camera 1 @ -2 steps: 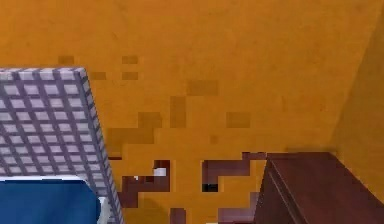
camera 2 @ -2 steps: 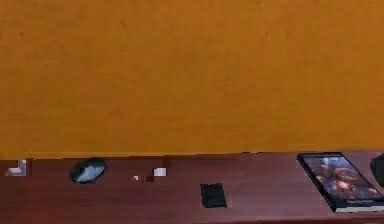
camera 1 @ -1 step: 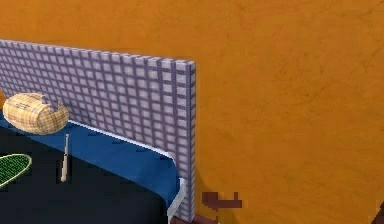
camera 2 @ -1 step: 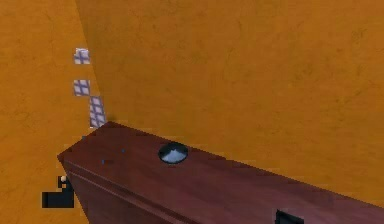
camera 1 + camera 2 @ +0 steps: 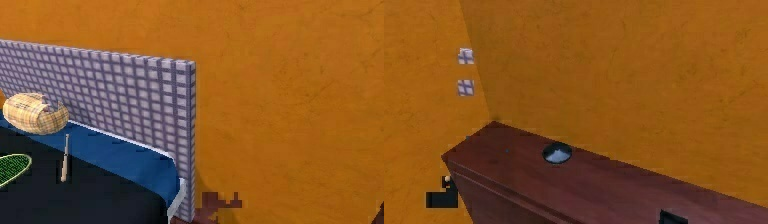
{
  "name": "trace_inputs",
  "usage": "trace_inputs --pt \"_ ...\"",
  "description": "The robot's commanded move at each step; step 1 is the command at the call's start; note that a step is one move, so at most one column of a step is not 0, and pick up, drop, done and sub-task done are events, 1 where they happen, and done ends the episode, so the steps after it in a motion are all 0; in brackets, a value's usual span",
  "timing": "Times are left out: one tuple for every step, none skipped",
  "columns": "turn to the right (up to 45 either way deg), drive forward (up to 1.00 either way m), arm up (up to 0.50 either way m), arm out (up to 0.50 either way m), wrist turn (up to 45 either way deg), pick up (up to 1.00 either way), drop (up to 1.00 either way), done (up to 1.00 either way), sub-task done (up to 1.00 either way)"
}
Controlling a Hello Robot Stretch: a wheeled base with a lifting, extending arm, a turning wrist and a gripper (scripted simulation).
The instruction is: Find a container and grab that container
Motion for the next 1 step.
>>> trace_inputs --pt "0.0 0.0 0.3 0.0 0.0 0.0 0.0 0.0 0.0"
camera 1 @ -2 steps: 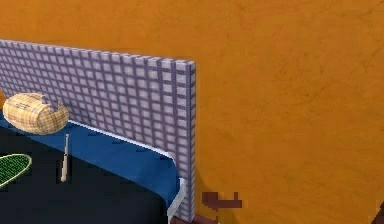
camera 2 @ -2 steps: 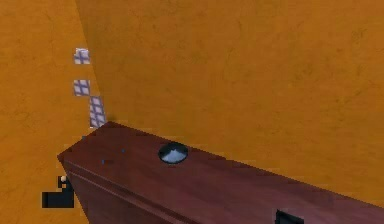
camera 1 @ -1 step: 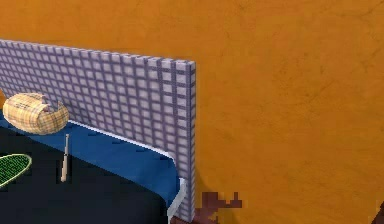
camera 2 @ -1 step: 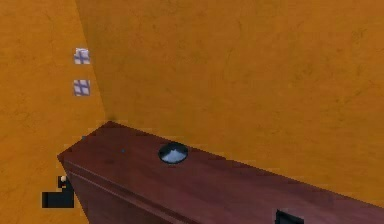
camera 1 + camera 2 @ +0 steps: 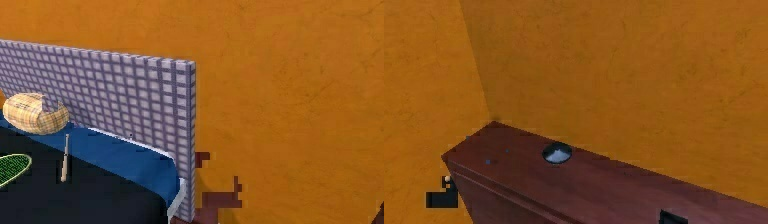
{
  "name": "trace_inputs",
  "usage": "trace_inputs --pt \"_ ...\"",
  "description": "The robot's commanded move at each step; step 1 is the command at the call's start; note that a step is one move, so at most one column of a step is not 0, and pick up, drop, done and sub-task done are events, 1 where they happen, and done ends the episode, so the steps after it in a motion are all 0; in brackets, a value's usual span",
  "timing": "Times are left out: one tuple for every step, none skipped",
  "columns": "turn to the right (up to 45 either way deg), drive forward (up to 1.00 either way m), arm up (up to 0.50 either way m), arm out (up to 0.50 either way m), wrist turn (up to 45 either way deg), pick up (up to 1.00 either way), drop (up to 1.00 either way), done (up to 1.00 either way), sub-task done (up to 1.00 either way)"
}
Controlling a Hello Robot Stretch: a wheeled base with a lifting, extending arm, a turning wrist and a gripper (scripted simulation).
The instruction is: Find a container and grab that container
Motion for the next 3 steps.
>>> trace_inputs --pt "0.0 0.0 0.0 0.44 0.0 0.0 0.0 0.0 0.0" --pt "0.0 0.0 0.0 0.0 45.0 0.0 0.0 0.0 0.0" --pt "0.0 0.0 0.0 0.0 45.0 0.0 0.0 0.0 0.0"
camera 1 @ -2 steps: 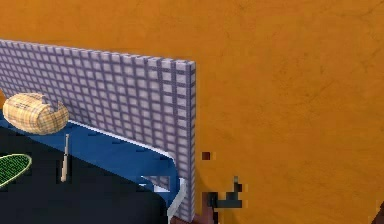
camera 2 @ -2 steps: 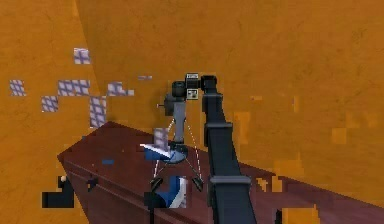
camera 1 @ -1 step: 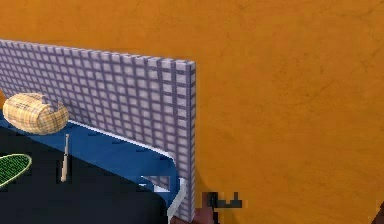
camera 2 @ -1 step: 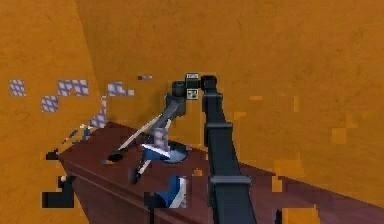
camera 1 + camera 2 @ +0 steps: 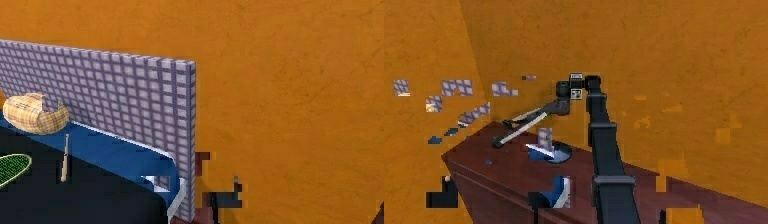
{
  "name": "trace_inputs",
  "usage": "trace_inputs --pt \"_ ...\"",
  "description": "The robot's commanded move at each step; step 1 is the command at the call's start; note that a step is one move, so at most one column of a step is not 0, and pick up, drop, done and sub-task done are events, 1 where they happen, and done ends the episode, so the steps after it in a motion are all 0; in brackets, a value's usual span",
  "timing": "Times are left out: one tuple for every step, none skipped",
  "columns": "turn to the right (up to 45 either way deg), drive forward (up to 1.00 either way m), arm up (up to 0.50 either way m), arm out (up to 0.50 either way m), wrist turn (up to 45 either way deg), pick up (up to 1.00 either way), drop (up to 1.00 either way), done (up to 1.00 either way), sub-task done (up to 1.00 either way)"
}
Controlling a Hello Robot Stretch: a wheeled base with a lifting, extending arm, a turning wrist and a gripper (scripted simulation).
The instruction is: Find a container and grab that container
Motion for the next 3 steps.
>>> trace_inputs --pt "0.0 0.0 0.0 0.0 45.0 0.0 0.0 0.0 0.0" --pt "0.0 0.0 0.0 0.0 24.0 0.0 0.0 0.0 0.0" --pt "0.0 0.0 -0.3 0.0 0.0 0.0 0.0 0.0 0.0"
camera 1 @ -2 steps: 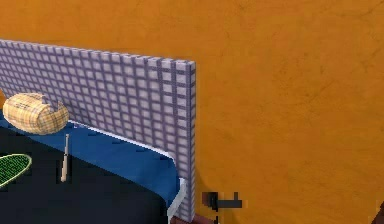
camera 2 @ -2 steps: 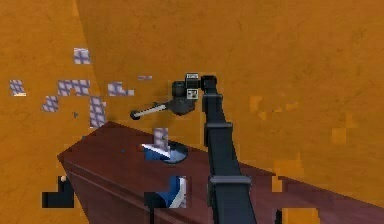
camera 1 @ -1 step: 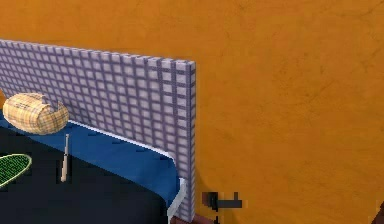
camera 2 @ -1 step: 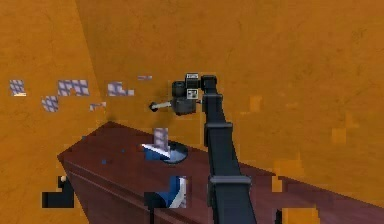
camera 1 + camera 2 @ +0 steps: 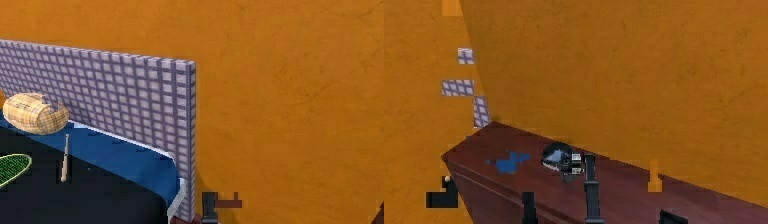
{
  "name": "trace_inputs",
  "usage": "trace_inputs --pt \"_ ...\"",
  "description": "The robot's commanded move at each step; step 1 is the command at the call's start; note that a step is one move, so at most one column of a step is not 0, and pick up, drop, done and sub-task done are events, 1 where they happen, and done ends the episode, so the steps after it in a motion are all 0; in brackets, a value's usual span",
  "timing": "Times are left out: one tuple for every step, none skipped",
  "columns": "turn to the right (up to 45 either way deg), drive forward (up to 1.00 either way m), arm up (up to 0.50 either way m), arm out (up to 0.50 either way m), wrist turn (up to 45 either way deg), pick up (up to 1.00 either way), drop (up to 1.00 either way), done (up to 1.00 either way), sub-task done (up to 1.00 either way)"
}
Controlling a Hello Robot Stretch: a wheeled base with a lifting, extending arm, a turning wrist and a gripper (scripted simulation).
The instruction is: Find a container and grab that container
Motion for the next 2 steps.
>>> trace_inputs --pt "0.0 0.0 0.0 0.0 0.0 1.0 0.0 0.0 0.0" --pt "0.0 0.0 0.1 0.0 0.0 0.0 0.0 0.0 0.0"
